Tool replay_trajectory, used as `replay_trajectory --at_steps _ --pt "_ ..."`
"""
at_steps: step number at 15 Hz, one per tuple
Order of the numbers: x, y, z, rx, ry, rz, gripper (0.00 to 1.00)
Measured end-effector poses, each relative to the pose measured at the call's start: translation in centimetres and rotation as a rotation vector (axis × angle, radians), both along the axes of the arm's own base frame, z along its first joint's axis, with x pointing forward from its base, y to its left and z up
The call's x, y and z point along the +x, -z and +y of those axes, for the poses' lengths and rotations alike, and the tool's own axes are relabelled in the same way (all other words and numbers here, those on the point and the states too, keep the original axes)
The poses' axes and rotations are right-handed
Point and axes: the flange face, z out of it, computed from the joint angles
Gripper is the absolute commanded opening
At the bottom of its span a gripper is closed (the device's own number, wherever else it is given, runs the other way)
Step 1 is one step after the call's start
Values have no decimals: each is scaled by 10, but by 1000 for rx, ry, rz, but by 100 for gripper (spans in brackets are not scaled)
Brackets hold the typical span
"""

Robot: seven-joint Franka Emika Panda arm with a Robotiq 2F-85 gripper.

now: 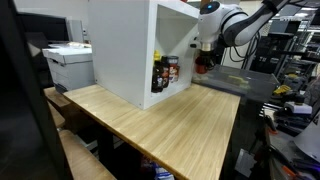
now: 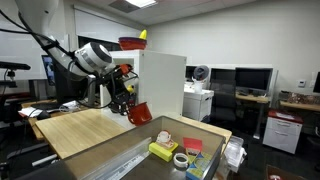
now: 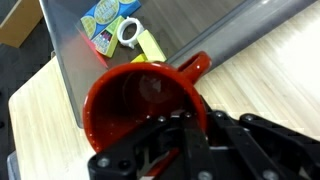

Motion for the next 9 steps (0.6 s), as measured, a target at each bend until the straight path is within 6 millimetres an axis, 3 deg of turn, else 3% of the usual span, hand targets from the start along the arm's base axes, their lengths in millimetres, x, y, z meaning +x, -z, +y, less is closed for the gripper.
replay_trajectory --at_steps 9 --pt "-1 0 -2 41 -39 64 2"
